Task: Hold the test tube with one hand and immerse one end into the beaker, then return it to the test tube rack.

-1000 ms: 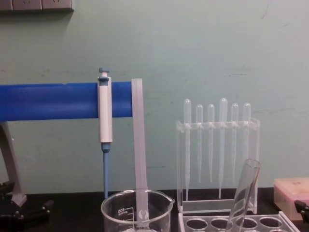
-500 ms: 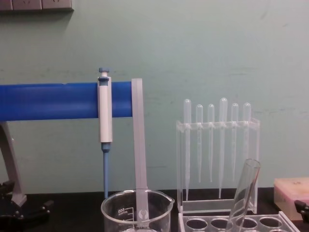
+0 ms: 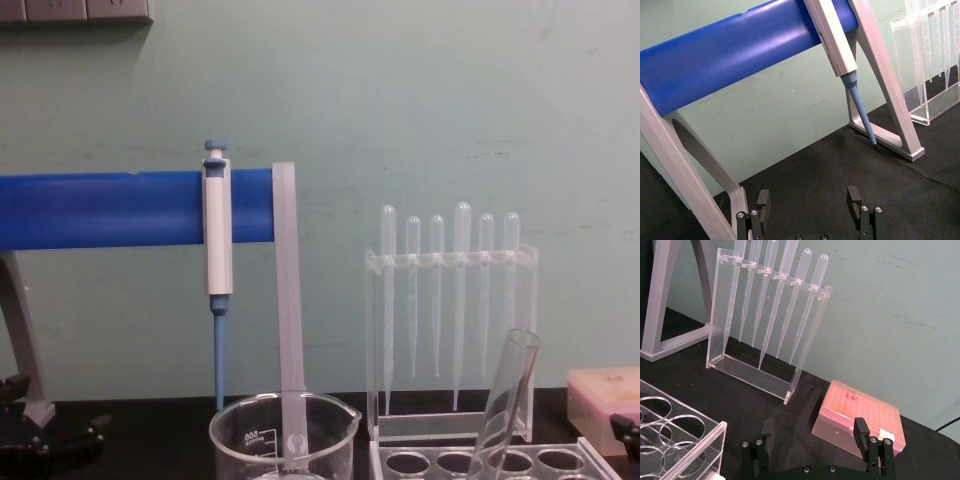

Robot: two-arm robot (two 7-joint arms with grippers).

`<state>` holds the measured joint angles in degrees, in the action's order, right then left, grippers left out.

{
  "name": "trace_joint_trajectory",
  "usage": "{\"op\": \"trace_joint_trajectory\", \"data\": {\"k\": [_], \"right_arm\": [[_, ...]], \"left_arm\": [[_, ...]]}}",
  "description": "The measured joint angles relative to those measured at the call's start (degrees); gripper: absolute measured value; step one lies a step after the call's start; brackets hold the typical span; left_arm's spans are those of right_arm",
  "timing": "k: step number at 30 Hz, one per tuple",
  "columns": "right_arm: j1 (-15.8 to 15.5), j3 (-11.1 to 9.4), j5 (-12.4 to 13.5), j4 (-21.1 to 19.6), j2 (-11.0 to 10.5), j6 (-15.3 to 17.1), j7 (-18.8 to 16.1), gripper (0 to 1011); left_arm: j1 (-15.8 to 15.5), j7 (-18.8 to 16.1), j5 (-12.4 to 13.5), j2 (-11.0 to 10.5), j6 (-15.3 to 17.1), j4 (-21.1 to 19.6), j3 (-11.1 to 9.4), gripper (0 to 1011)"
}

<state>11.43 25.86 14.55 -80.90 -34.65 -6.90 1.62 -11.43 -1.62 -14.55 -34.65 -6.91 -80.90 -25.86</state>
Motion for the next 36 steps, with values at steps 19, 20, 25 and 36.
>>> {"op": "trace_joint_trajectory", "data": {"k": [19,20,25,36], "right_arm": [[-0.01,-0.03,-0.02,-0.01,0.01,-0.01,-0.01,1003],[-0.10,-0.18,-0.12,-0.15,0.03,-0.16,-0.01,1003],[-1.25,-1.75,-0.70,-2.57,-0.27,-1.66,0.39,1003],[-7.03,-6.12,3.60,-10.36,-4.26,-4.89,-5.32,1003]], "left_arm": [[0.00,0.00,0.00,0.00,0.00,0.00,0.00,1000],[0.00,0.00,0.00,0.00,0.00,0.00,0.00,1000],[0.00,0.00,0.00,0.00,0.00,0.00,0.00,1000],[0.00,0.00,0.00,0.00,0.00,0.00,0.00,1000]]}}
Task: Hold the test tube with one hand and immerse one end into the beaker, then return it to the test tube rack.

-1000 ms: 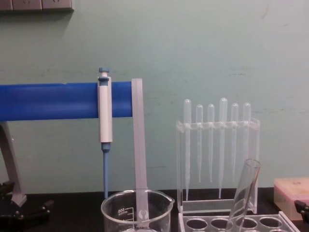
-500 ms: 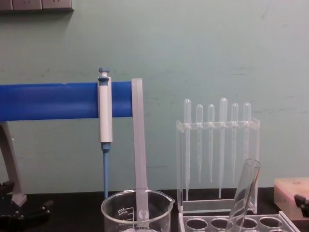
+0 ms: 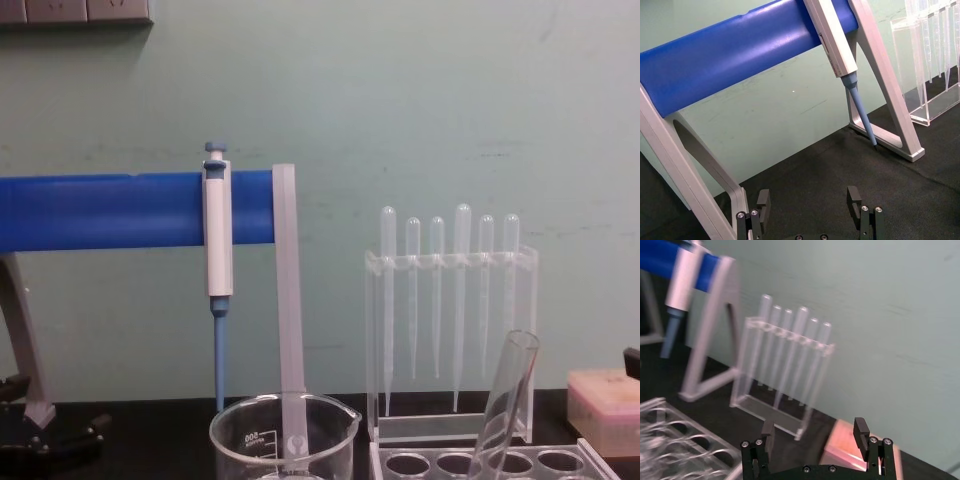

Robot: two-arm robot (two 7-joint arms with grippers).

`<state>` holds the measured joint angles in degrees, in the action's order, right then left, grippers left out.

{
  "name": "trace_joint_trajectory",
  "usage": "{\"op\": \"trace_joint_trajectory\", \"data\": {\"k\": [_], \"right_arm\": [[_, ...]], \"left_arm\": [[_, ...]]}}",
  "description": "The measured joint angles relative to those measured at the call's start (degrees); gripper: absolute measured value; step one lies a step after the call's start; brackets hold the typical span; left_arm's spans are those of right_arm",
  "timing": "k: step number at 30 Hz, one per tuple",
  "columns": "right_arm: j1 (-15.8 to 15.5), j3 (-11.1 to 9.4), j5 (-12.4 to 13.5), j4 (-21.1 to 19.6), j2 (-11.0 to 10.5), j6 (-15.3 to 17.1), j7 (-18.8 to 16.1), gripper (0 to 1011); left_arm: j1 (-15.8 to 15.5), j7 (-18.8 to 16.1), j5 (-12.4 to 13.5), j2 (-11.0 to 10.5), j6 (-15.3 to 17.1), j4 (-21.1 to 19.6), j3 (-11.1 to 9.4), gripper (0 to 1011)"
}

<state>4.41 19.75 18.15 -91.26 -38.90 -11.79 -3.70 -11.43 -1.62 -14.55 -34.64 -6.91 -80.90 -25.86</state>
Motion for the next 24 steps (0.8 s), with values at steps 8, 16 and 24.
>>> {"op": "trace_joint_trajectory", "data": {"k": [8,16,24], "right_arm": [[-4.46,-1.57,9.12,-3.40,-5.42,-3.31,-14.67,1003],[-3.66,-0.24,13.97,-3.17,-7.30,-4.78,-27.76,1003],[1.36,2.77,15.29,0.53,-5.22,-5.56,-38.42,1003]], "left_arm": [[0.00,0.00,0.00,0.00,0.00,0.00,0.00,1000],[0.00,0.00,0.00,0.00,0.00,0.00,0.00,1000],[0.00,0.00,0.00,0.00,0.00,0.00,0.00,1000]]}}
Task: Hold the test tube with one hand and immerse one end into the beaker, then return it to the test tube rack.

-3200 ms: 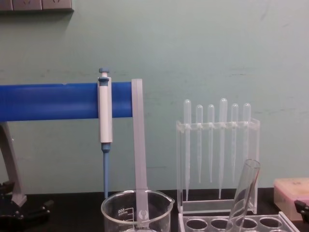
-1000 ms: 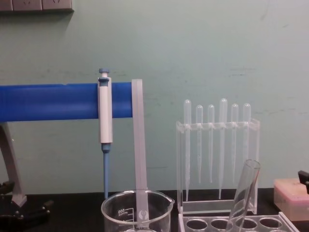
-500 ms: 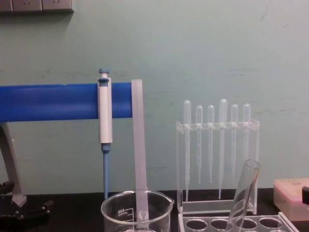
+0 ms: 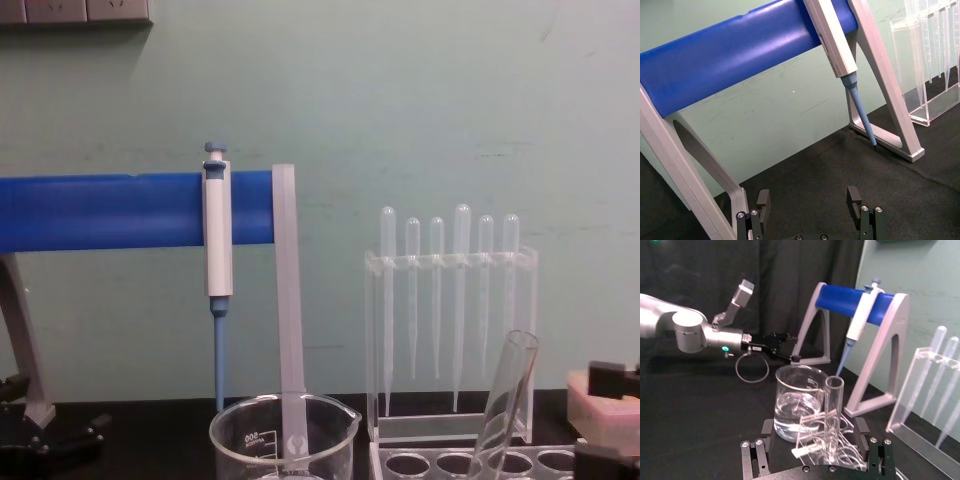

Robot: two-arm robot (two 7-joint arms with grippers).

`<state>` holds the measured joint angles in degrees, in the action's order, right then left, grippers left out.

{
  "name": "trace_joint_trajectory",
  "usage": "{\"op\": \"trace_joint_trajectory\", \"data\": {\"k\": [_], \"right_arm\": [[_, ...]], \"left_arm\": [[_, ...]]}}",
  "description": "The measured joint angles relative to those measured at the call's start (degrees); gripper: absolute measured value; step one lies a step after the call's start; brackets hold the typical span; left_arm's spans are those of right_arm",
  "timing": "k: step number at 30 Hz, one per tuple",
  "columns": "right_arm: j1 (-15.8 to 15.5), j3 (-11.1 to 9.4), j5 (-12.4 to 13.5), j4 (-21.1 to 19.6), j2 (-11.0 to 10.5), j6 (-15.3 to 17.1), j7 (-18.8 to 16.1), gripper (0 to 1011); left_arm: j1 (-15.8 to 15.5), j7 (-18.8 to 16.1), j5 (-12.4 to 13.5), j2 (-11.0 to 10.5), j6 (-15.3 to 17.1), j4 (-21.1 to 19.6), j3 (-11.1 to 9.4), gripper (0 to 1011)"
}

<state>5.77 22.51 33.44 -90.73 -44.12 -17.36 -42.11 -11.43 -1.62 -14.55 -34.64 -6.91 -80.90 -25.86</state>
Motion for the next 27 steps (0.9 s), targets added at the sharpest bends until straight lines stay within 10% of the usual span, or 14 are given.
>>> {"op": "trace_joint_trajectory", "data": {"k": [27], "right_arm": [[10.78,2.97,-1.95,10.84,9.54,0.84,-5.50,1003]], "left_arm": [[0.00,0.00,0.00,0.00,0.00,0.00,0.00,1000]]}}
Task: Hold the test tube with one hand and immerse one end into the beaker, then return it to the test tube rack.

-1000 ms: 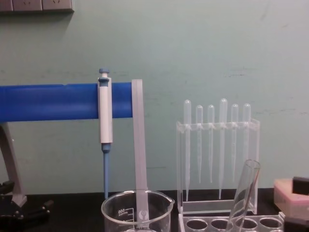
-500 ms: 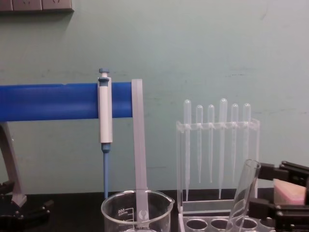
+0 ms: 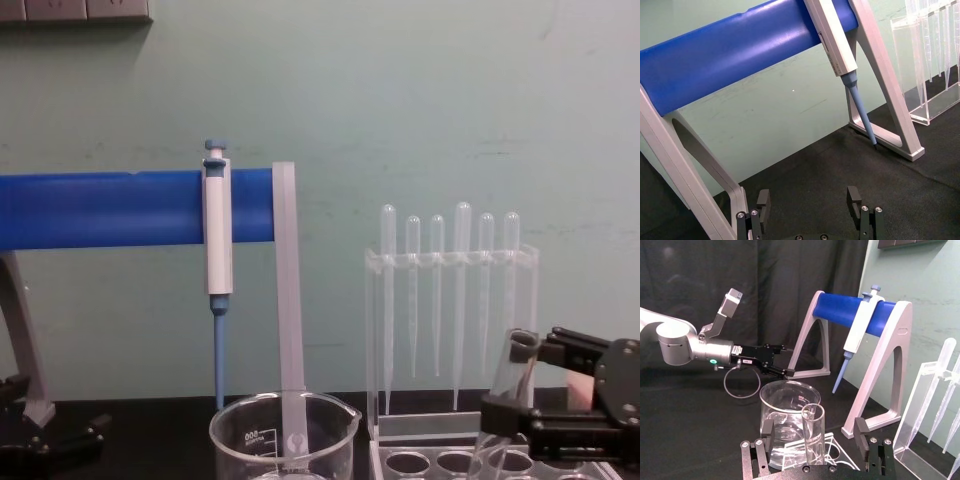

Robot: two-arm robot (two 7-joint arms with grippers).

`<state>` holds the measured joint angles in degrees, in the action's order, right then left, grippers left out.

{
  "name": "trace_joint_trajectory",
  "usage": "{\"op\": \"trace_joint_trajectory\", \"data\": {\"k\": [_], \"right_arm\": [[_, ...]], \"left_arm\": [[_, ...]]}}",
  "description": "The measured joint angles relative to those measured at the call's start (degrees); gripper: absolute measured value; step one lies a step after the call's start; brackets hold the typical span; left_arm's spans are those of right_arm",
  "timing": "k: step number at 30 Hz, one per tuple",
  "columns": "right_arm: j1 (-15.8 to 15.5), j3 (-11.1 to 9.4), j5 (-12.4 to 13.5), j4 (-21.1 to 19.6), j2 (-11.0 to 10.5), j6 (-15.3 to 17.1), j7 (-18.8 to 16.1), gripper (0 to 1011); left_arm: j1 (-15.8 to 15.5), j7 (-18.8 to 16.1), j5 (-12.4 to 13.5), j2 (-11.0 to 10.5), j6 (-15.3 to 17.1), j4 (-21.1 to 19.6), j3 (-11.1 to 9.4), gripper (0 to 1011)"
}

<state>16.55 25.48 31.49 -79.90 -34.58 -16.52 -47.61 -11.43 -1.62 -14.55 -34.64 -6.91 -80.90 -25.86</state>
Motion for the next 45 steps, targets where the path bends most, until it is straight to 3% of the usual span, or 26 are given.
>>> {"op": "trace_joint_trajectory", "data": {"k": [21,28,35,45], "right_arm": [[2.89,1.08,-1.43,3.95,2.74,0.20,0.30,1003],[2.83,1.03,-1.39,3.87,2.66,0.16,0.31,1003],[2.73,0.97,-1.35,3.75,2.59,0.09,0.36,863],[2.67,0.91,-1.28,3.66,2.53,0.04,0.36,537]], "left_arm": [[0.00,0.00,0.00,0.00,0.00,0.00,0.00,1000],[0.00,0.00,0.00,0.00,0.00,0.00,0.00,1000],[0.00,0.00,0.00,0.00,0.00,0.00,0.00,1000],[0.00,0.00,0.00,0.00,0.00,0.00,0.00,1000]]}}
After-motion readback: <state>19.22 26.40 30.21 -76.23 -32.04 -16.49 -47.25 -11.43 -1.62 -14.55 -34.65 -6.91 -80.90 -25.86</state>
